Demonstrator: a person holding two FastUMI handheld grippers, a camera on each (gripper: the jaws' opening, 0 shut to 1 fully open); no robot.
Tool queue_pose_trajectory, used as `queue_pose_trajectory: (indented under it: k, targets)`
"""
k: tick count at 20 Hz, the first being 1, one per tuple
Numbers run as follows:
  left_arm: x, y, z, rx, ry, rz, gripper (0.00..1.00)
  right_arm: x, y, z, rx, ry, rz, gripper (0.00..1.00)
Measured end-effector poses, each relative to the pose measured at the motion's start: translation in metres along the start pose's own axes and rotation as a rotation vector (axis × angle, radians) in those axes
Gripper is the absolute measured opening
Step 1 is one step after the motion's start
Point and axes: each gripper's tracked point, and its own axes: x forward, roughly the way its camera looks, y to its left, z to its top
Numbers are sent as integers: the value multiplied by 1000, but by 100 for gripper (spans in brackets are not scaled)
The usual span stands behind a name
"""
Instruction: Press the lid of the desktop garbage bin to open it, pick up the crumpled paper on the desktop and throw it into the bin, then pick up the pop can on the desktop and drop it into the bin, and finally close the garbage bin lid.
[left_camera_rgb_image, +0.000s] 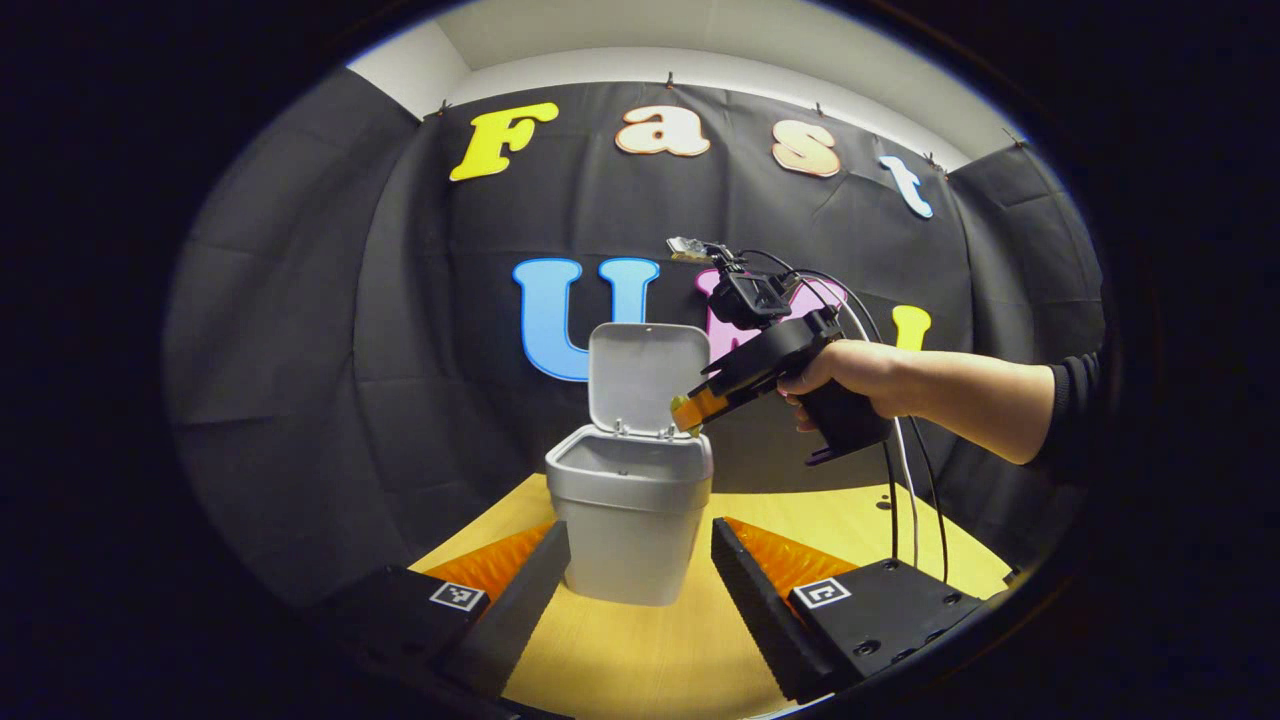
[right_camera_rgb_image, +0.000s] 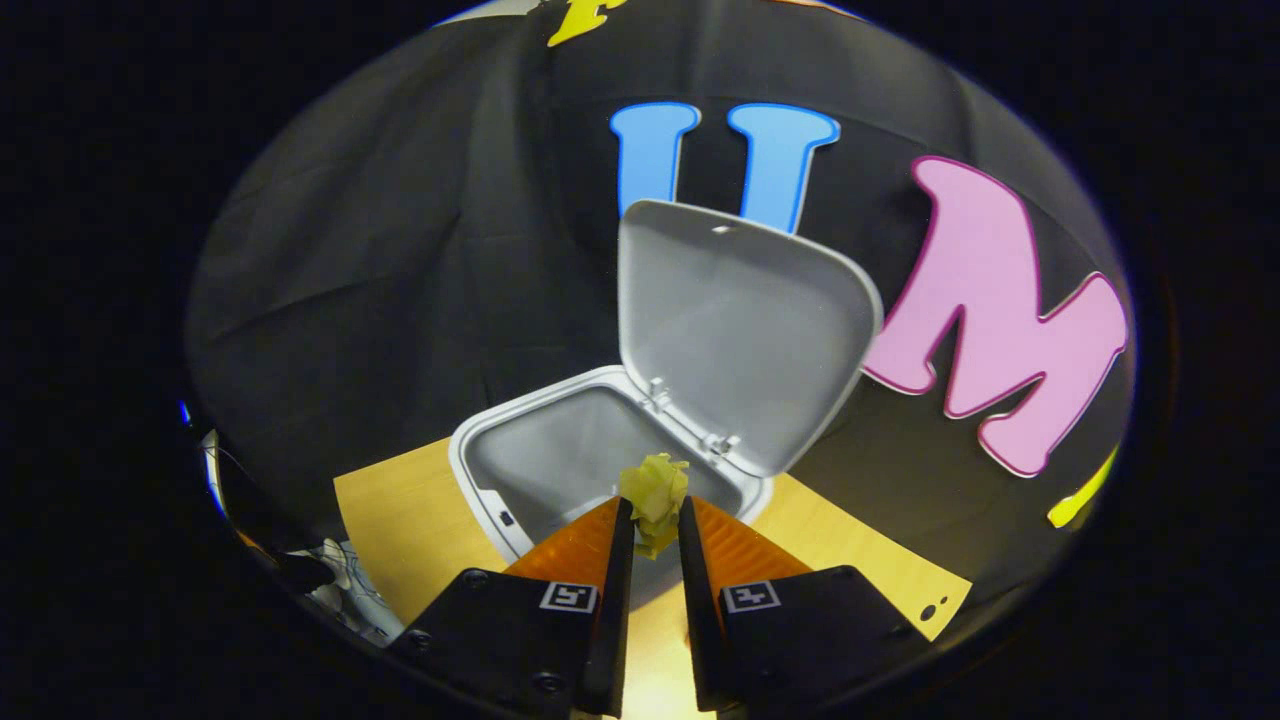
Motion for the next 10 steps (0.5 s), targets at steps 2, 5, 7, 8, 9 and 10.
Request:
queue_pose_trajectory:
  k: [2, 5, 7, 8, 9, 10]
  targets:
    - [-3, 12, -9, -1, 23, 29, 96, 12, 7, -2, -12, 13, 9, 32]
    - [-6, 18, -11, -2, 36, 38, 96, 21, 10, -7, -5, 20, 8, 22]
    - [-7, 17, -12, 18, 37, 29, 96, 24, 5, -11, -15, 27, -4, 39]
    - [-8, 17, -12, 27, 36, 29, 96, 25, 6, -12, -10, 31, 2, 27]
    - [-8, 16, -13, 29, 35, 26, 96, 26, 6, -13, -8, 27, 2, 55]
    - [-8, 14, -13, 27, 38, 23, 96, 25, 1, -13, -18, 22, -13, 44]
